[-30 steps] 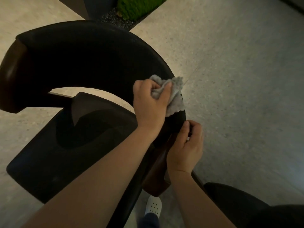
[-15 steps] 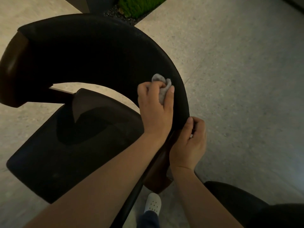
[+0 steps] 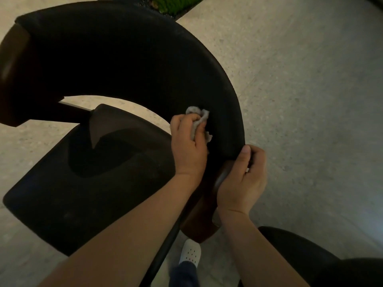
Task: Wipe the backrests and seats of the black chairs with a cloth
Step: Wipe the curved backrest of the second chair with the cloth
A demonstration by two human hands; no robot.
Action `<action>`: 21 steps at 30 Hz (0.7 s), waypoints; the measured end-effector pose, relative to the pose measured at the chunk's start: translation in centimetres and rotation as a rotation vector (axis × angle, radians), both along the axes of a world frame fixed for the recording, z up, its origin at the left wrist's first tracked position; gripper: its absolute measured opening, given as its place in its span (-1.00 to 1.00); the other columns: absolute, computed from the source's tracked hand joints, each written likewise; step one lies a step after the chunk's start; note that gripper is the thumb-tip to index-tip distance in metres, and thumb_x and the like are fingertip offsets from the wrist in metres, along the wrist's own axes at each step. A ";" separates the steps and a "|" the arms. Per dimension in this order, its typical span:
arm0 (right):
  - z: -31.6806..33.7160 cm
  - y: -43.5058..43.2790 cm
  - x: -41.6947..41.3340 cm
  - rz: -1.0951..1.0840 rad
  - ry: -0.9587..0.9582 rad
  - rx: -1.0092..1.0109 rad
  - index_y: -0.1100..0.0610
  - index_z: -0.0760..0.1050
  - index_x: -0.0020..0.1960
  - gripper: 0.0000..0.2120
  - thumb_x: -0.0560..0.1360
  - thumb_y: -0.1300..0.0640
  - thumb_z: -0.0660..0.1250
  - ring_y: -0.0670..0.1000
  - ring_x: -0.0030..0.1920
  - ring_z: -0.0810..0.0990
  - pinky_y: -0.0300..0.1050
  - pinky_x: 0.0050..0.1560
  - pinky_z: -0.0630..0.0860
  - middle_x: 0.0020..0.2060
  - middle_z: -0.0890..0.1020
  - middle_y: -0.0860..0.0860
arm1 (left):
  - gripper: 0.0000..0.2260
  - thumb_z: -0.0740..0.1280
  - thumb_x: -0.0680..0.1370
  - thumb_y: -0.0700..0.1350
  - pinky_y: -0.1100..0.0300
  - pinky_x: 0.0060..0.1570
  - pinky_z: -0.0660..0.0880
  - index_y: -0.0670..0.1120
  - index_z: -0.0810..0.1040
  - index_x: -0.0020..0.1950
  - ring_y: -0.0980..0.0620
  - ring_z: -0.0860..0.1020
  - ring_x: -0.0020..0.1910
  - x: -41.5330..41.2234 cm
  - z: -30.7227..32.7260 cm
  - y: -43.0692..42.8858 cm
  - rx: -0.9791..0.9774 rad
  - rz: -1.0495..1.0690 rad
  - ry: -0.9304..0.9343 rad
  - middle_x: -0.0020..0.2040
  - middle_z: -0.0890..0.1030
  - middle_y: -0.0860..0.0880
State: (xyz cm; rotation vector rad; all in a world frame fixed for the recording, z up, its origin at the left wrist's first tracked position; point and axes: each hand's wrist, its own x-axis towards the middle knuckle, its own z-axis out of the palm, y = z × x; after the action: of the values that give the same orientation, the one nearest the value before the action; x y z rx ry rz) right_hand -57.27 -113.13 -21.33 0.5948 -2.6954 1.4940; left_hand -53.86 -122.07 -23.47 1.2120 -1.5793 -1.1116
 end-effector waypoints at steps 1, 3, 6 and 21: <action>0.0 0.0 0.0 -0.001 -0.002 -0.002 0.06 0.47 0.01 -0.65 0.61 -0.12 0.01 -0.04 -0.20 0.48 -0.22 -0.21 0.40 -0.19 0.52 -0.03 | -0.94 0.27 0.62 -0.19 0.52 -0.09 0.38 -0.04 0.49 0.02 0.31 0.42 -0.05 0.5 -0.6 0.2 0.055 0.001 -0.040 0.09 0.41 -0.02; 0.0 0.0 0.0 0.003 -0.007 -0.001 0.05 0.46 0.00 -0.67 0.60 -0.12 0.01 -0.04 -0.20 0.47 -0.21 -0.20 0.40 -0.20 0.51 -0.03 | -0.87 0.24 0.63 -0.16 0.57 -0.11 0.38 -0.06 0.52 0.15 0.31 0.43 -0.06 1.8 -2.2 0.4 0.228 0.009 -0.139 0.17 0.39 0.00; -0.1 0.0 -0.1 0.008 -0.010 -0.001 0.03 0.45 -0.01 -0.68 0.61 -0.12 0.01 -0.06 -0.21 0.46 -0.27 -0.20 0.36 -0.22 0.49 -0.05 | -0.75 0.18 0.66 -0.09 0.49 -0.09 0.41 -0.10 0.48 0.31 0.26 0.45 -0.04 3.3 -3.4 0.3 0.366 0.040 -0.203 0.25 0.39 -0.02; 0.1 0.1 0.1 0.011 -0.041 0.013 0.06 0.46 0.01 -0.65 0.60 -0.13 0.00 -0.11 -0.20 0.45 -0.41 -0.19 0.32 -0.19 0.50 -0.04 | -0.72 0.28 0.61 -0.14 0.38 0.02 0.35 -0.03 0.48 0.32 0.22 0.46 0.02 5.7 -5.0 -0.7 0.549 -0.010 -0.276 0.28 0.46 -0.02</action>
State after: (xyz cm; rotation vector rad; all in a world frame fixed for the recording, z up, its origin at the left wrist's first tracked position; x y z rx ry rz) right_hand -57.19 -112.99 -21.19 0.5872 -2.7383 1.5092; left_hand -48.17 -122.82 -28.46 1.7815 -1.5241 -1.4934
